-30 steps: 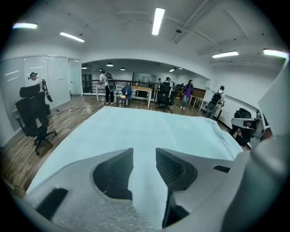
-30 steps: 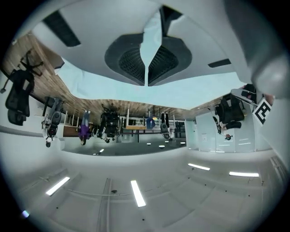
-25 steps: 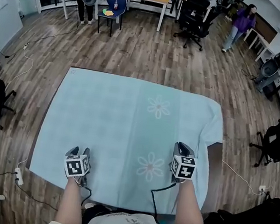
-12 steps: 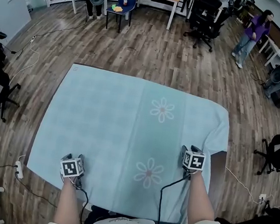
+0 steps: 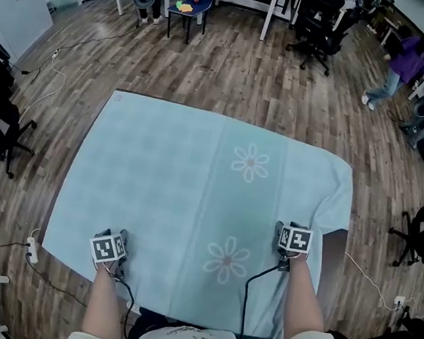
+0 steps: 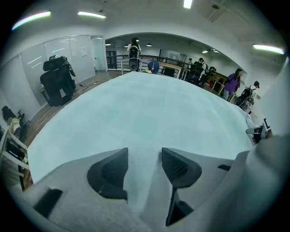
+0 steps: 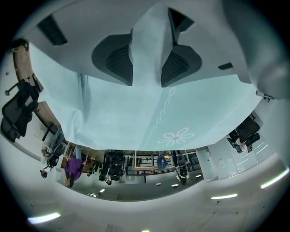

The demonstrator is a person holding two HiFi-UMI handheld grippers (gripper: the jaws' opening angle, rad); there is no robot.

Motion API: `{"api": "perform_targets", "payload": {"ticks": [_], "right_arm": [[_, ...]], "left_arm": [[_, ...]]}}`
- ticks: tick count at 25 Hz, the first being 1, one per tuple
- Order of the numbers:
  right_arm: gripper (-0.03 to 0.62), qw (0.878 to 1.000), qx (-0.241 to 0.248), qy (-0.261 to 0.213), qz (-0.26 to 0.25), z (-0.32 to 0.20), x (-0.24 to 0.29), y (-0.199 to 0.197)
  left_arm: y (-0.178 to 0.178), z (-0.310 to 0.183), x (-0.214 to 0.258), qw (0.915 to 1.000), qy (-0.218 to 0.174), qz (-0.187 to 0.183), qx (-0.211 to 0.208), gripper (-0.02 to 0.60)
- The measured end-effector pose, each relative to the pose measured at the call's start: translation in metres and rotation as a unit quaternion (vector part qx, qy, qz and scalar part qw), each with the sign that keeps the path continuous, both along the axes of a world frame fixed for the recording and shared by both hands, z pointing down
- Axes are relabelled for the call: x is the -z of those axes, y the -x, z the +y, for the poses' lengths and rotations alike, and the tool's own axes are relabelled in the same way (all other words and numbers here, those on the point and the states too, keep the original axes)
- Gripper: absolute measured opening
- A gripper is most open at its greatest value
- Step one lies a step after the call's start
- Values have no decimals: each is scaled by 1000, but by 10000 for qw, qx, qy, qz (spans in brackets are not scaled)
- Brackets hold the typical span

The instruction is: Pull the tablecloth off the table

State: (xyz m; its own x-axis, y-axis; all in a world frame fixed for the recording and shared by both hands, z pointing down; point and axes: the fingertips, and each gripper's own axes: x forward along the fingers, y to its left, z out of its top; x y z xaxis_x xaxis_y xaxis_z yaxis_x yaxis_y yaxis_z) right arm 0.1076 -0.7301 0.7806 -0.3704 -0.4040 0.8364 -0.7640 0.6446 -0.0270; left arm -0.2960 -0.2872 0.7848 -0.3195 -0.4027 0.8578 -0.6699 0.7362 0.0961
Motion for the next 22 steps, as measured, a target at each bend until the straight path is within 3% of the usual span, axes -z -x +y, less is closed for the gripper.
{"api": "perform_targets", "payload": {"ticks": [4,8,9,11,15,18,22], "right_arm": [[165,9999,-93,-72,-36,6,-2,2],[23,9996,132,-167,185,18,-1,22],[17,9990,203,-244,304,19,0,26],[15,9977,242,-411,475,18,1,24],[15,9989,43,-384,283,20,6,21],[14,9980,-66,-624,30,25,25,24],[14,9957,-102,-823,-402,43,55,30]], "left_arm": [[-6,-3,-2,9999,16,73,-135,186],[-12,-13,-1,9991,14,196,-368,47],[-14,-14,-1,9990,46,176,-409,16],[-16,-16,-1,9987,167,61,-487,8],[-25,-17,9,9969,196,-7,-758,8],[-30,-18,29,9960,-10,-186,-878,8],[-38,-17,50,9956,-398,-151,-835,8]]}}
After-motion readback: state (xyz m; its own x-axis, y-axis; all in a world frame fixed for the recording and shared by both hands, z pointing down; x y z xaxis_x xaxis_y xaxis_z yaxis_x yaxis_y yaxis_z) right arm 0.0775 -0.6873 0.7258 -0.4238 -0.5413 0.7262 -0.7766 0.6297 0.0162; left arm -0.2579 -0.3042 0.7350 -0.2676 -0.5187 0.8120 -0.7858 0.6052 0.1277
